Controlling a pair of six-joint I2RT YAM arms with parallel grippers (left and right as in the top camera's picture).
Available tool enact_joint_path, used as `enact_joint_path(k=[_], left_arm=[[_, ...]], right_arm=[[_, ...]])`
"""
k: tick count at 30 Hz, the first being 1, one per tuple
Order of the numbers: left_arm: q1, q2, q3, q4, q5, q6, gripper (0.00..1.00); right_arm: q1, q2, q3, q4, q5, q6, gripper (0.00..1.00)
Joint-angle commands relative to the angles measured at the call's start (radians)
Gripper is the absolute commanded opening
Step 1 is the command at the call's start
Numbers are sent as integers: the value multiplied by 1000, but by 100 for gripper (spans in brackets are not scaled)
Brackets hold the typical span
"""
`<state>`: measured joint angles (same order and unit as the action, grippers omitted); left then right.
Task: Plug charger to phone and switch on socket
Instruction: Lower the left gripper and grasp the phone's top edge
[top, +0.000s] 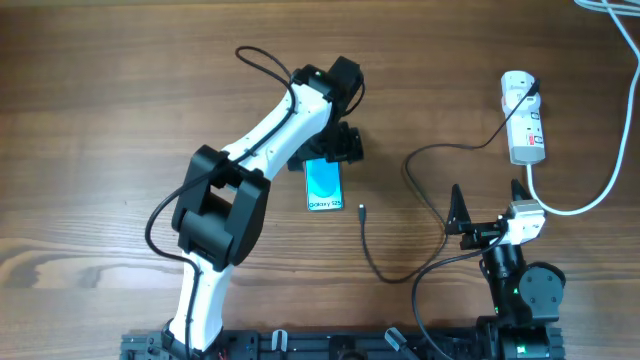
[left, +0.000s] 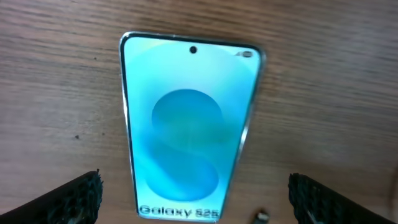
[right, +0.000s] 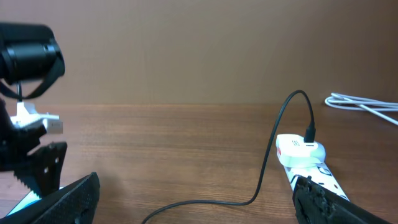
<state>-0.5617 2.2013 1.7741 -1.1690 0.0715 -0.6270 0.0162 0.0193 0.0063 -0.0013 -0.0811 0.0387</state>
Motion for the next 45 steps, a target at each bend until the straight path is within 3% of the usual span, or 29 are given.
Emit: enact_joint_path(k=[1, 13, 19, 45], left_arm=[[3, 21, -61, 28, -21, -9, 100], [2, 21, -159, 115, -21, -3, 100], [3, 21, -201, 168, -21, 55, 100], [-6, 21, -204, 194, -18, 69, 100]], right_arm=[[-5, -10, -1, 3, 13, -13, 100], [-5, -10, -1, 3, 13, -13, 100], [-5, -10, -1, 3, 13, -13, 100], [-5, -10, -1, 3, 13, -13, 100]])
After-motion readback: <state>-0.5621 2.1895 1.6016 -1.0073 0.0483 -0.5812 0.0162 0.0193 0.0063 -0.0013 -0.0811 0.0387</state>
